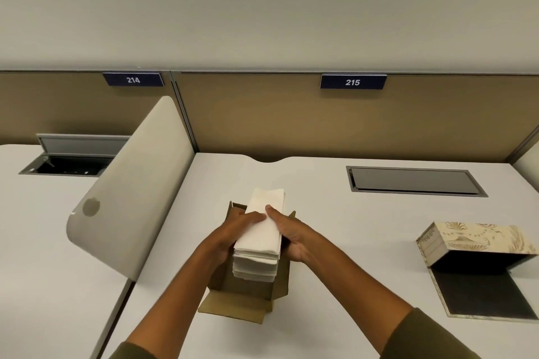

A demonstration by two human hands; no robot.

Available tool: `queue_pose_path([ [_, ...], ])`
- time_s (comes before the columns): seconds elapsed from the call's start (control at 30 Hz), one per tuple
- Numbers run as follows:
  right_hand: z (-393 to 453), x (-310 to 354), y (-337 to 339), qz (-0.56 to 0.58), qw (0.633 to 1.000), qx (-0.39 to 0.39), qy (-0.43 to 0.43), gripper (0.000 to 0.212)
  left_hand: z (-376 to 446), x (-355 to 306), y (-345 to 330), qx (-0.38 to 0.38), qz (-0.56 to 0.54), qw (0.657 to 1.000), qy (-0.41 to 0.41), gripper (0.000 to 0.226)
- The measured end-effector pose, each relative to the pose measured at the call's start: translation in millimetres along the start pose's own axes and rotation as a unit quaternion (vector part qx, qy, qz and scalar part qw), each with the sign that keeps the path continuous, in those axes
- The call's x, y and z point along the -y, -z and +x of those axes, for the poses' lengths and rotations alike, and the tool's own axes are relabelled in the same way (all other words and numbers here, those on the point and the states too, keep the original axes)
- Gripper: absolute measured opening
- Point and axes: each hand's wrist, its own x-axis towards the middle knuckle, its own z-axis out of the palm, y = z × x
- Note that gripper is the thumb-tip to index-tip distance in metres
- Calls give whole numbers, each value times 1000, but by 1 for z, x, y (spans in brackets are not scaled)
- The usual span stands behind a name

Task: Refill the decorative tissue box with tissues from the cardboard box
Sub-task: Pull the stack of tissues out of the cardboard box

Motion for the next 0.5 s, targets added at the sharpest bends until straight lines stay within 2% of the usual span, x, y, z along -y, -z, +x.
queue_pose_path([
  [0.1,-23,17,12,-1,999,6,49,38,-13,-7,-7,33,-15,999,-19,78],
  [0.23,-38,31,36,2,989,-11,146,51,-23,-4,-28,86,-56,994,-38,94],
  [0.3,-46,37,51,7,981,-20,191,56,-26,1,-44,89,-56,993,-56,92],
  [0.5,-74,42,101,11,958,14,286,53,-21,24,-85,120,-194,971,-75,75],
])
